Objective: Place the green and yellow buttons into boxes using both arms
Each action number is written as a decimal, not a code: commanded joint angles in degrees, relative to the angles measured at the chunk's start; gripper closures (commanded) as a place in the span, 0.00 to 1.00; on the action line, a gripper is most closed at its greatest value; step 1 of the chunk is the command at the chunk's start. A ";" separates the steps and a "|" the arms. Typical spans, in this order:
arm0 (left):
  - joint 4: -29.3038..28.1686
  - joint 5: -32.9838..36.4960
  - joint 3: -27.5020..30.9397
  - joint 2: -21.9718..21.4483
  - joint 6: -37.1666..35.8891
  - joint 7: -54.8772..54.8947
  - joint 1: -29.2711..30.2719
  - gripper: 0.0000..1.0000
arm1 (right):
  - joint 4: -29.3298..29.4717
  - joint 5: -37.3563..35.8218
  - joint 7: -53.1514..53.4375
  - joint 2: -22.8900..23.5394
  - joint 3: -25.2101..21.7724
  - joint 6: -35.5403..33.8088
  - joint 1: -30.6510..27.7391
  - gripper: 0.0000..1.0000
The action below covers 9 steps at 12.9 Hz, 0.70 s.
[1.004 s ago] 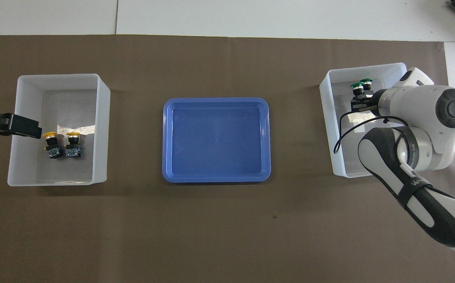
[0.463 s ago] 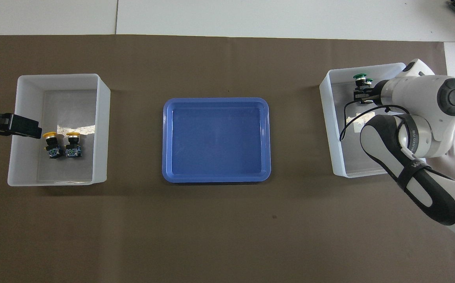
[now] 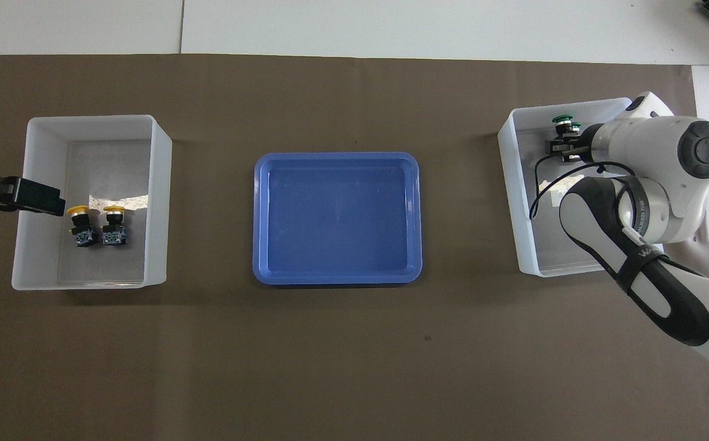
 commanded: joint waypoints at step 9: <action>-0.50 -0.54 0.10 -0.60 -0.61 0.04 0.13 0.00 | 0.35 1.44 4.85 -11.95 0.91 -16.60 0.63 0.00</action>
